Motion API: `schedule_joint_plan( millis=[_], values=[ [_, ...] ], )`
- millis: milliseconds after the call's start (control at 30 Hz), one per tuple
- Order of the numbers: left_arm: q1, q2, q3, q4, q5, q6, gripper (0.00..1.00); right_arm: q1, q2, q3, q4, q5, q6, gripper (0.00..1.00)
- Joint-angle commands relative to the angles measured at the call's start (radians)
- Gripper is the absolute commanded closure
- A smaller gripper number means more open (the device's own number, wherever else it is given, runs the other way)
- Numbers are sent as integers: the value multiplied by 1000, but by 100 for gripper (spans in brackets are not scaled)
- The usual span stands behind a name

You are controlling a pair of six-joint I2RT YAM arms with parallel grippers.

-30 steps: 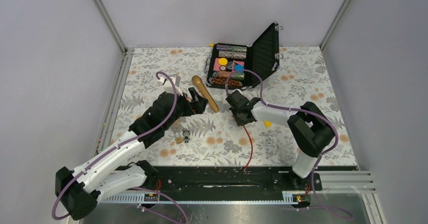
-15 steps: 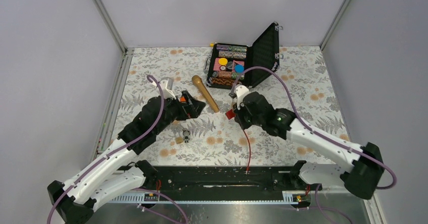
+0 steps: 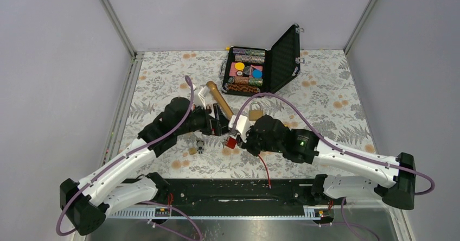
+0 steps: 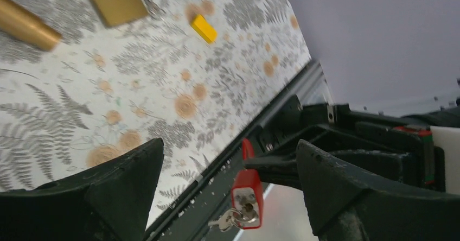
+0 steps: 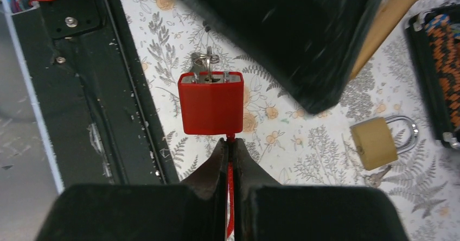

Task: Lock with the key
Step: Pick up the lock from the center of the board.

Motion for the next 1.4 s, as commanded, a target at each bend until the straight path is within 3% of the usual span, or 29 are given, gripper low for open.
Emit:
schedule_joint_plan(
  millis=[0, 200, 400, 567, 767, 867, 1000, 1067, 1133, 1233, 1300, 1367],
  values=[
    [5, 27, -14, 84, 226, -23, 12, 23, 25, 72, 18, 86, -92, 100],
    [5, 10, -79, 135, 299, -66, 26, 39, 39, 89, 19, 106, -114, 100],
    [4, -44, -85, 105, 307, -67, 29, 41, 34, 101, 13, 142, -91, 100],
    [4, -72, -121, 139, 310, -91, 42, 40, 38, 121, 2, 143, -53, 100],
    [5, -56, -135, 156, 311, -99, 49, 40, 29, 116, 19, 112, -52, 100],
    [4, -52, -134, 165, 306, -103, 62, 40, 19, 105, 30, 106, -54, 100],
    [4, -47, -126, 170, 284, -106, 99, 41, 6, 88, 43, 100, -47, 100],
    [5, -50, -120, 168, 267, -101, 100, 41, -2, 73, 59, 110, -37, 98],
    [4, -66, -112, 171, 244, -98, 100, 41, -16, 52, 80, 134, -27, 81],
    [4, -113, -93, 167, 197, -91, 100, 40, -60, -1, 121, 168, -10, 38],
    [4, -150, -71, 155, 167, -83, 100, 40, -104, -60, 165, 181, -8, 24],
    [4, -186, -39, 124, 140, -66, 100, 41, -159, -137, 200, 190, -15, 20]
  ],
)
